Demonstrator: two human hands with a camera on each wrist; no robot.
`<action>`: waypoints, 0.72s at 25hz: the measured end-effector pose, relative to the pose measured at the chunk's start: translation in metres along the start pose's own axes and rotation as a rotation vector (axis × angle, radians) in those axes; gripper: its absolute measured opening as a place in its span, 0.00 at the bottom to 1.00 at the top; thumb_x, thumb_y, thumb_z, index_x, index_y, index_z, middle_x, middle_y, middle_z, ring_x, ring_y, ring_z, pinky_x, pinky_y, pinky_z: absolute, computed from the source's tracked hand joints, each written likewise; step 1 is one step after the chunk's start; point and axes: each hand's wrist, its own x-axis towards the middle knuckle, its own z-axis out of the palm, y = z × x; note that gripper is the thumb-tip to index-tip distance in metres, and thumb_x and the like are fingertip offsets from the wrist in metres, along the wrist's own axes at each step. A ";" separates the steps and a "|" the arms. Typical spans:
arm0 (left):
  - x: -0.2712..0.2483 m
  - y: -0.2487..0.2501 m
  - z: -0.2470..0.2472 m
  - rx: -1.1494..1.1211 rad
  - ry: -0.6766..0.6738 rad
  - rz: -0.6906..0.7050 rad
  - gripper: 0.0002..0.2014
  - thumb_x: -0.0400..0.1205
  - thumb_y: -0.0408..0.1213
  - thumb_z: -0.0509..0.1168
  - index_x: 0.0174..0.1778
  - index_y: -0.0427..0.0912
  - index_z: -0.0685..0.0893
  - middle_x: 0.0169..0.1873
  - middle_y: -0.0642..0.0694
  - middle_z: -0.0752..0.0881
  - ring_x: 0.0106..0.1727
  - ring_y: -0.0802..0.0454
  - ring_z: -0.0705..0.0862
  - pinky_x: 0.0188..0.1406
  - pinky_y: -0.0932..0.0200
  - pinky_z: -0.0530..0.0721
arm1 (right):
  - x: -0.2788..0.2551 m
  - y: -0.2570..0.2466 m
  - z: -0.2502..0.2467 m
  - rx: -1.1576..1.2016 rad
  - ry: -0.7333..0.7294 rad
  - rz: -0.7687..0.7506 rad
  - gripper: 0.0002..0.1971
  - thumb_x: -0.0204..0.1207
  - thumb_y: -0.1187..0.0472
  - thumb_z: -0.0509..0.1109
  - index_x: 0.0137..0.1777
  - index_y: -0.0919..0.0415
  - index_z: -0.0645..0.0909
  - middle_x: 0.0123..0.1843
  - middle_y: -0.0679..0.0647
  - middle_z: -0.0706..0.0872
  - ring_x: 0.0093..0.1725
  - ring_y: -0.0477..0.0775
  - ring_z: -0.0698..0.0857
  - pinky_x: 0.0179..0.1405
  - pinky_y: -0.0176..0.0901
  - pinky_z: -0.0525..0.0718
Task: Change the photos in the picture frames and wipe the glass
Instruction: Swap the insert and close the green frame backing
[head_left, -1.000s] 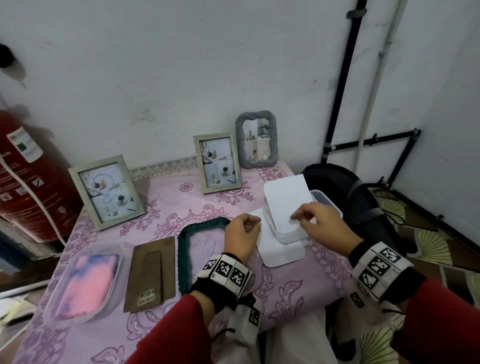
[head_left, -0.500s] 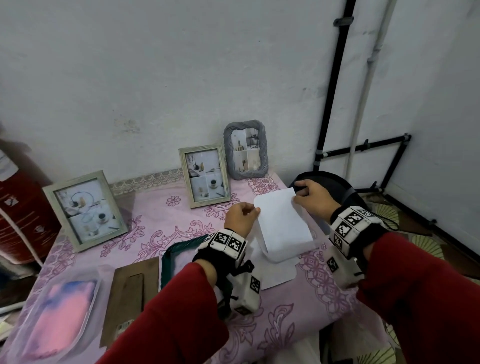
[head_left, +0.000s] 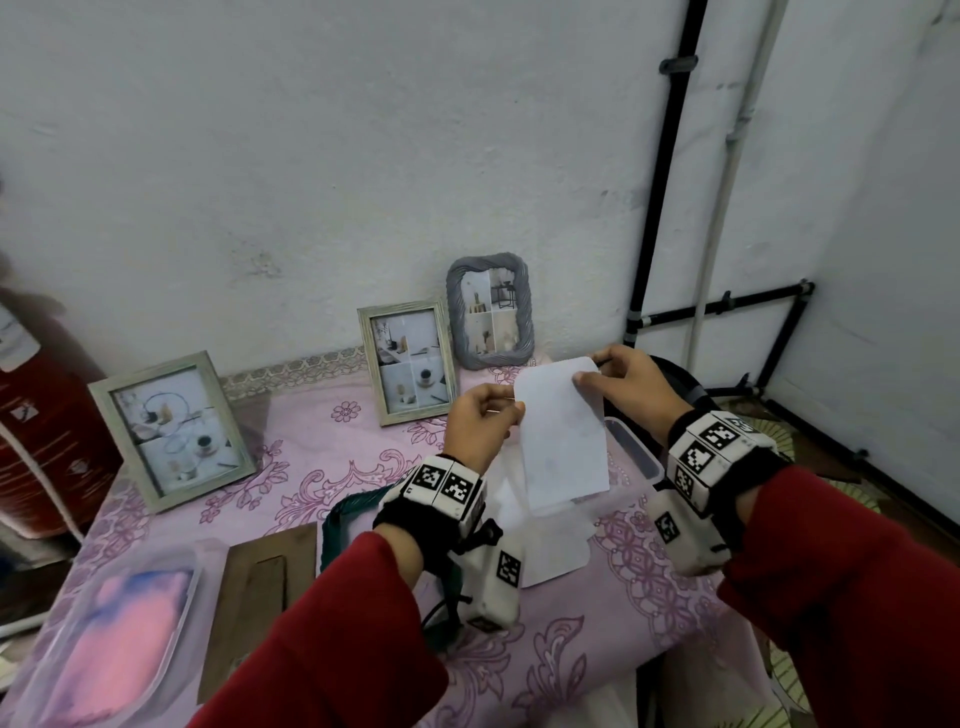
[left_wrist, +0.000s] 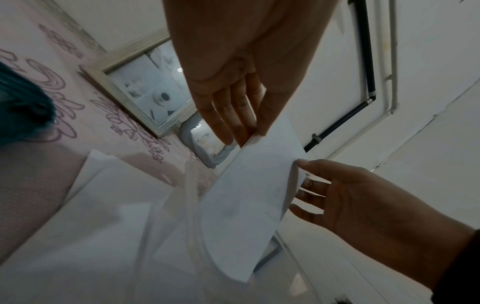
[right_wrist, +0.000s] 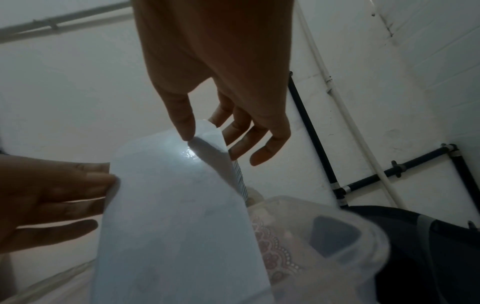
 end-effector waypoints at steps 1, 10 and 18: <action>-0.001 0.002 0.000 -0.018 0.005 0.005 0.06 0.80 0.27 0.65 0.51 0.32 0.82 0.33 0.43 0.82 0.35 0.52 0.80 0.33 0.65 0.77 | -0.002 -0.003 -0.001 0.010 -0.001 -0.022 0.07 0.74 0.64 0.73 0.50 0.64 0.82 0.41 0.59 0.81 0.44 0.54 0.80 0.44 0.42 0.80; 0.001 0.031 -0.014 -0.049 0.091 0.199 0.11 0.81 0.29 0.64 0.54 0.24 0.81 0.39 0.39 0.84 0.37 0.54 0.81 0.30 0.70 0.82 | -0.008 -0.040 0.000 -0.048 -0.003 -0.208 0.06 0.73 0.63 0.73 0.49 0.63 0.85 0.42 0.53 0.85 0.41 0.47 0.80 0.46 0.43 0.81; -0.009 0.046 -0.049 -0.004 0.082 0.334 0.15 0.80 0.29 0.66 0.63 0.33 0.79 0.51 0.42 0.85 0.51 0.53 0.83 0.55 0.62 0.82 | -0.011 -0.084 0.026 0.047 0.051 -0.420 0.03 0.77 0.71 0.66 0.48 0.66 0.80 0.42 0.55 0.84 0.42 0.55 0.82 0.48 0.50 0.84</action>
